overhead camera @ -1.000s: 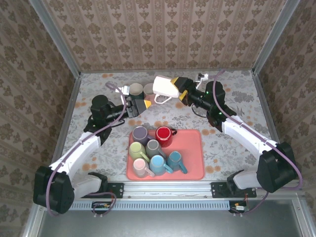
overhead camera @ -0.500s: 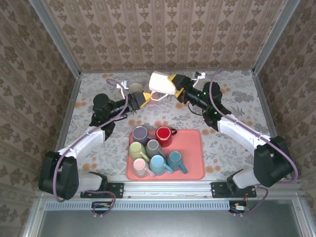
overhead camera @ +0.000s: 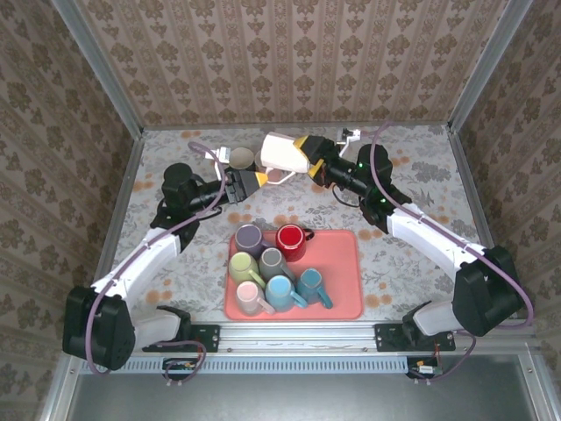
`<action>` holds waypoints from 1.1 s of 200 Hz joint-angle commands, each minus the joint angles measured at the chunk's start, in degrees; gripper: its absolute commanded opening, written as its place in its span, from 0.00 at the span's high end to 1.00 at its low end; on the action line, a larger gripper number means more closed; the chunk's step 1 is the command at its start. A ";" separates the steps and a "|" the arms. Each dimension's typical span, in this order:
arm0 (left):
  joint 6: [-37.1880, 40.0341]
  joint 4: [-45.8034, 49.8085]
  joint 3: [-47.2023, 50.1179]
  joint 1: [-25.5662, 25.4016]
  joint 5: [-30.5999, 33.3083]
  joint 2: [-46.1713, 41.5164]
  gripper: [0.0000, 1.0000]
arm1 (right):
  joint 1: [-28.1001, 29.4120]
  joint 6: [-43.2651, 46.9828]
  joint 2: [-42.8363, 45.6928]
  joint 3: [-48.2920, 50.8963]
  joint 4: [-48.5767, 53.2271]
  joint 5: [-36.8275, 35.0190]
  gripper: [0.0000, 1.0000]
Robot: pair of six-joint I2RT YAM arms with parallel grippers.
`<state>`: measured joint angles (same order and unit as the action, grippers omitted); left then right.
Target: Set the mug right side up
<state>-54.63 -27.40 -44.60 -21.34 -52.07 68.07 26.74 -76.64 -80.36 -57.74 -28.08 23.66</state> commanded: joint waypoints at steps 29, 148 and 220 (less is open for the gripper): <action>5.32 5.11 -2.04 -0.54 0.91 1.65 0.38 | 1.21 -2.03 3.27 -3.62 -7.26 4.89 0.74; -7.04 -17.68 -0.67 -0.62 -3.98 4.09 0.44 | 1.39 -6.85 1.29 -2.73 -11.33 6.87 0.74; -16.01 -33.79 1.70 -0.41 -5.94 6.26 1.00 | 2.62 -8.46 -0.77 -1.44 -11.88 6.57 0.70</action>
<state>-67.70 -49.89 -42.96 -21.54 -56.12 73.36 28.12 -82.41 -80.55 -57.82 -35.86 28.38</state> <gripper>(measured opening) 0.099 0.719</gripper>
